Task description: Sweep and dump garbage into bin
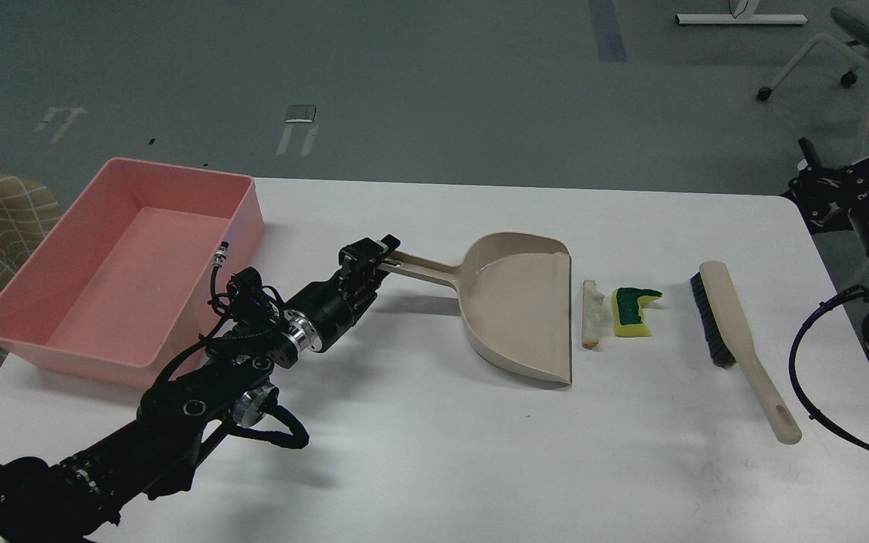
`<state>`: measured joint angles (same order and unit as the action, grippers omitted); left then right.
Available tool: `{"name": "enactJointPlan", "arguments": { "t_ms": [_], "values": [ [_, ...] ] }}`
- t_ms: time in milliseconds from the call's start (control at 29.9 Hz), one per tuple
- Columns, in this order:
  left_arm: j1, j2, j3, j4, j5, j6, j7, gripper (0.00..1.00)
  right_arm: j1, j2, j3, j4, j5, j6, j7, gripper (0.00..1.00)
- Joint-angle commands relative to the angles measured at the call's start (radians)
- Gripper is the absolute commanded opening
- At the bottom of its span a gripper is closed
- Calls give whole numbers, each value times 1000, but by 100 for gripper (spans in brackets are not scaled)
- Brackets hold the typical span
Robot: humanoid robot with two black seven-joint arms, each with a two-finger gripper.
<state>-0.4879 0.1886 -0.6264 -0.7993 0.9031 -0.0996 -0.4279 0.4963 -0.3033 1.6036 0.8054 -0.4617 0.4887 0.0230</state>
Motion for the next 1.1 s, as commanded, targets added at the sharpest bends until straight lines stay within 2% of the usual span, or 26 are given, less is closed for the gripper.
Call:
{"name": "enactJointPlan", "arguments": {
  "t_ms": [0, 100, 267, 467, 634, 768, 902, 1068],
  "values": [
    [0, 0, 16, 0, 0, 17, -2, 29, 1, 1, 1, -2, 0, 0, 0, 100],
    [0, 0, 20, 0, 0, 34, -2, 25, 1, 0, 1, 0, 0, 0, 0, 100],
    [-4, 0, 20, -9, 0, 38, -3, 10, 2, 0, -1, 3, -3, 0, 3, 100],
    [-11, 9, 20, -20, 3, 38, -5, 5, 4, -23, -8, 5, -20, 0, 3, 100],
    [-9, 61, 20, -69, 5, 43, -5, 0, -12, -121, -17, 61, -177, 0, 3, 100],
    [-6, 80, 20, -110, 5, 87, -5, 0, -25, -203, -17, 109, -296, 0, 3, 100],
    [2, 101, 20, -173, 8, 107, -5, 0, -97, -342, -24, 223, -417, 0, 3, 100],
    [15, 120, 22, -190, 8, 133, -5, 0, -191, -531, -48, 385, -555, 0, 3, 100]
  ]
}}
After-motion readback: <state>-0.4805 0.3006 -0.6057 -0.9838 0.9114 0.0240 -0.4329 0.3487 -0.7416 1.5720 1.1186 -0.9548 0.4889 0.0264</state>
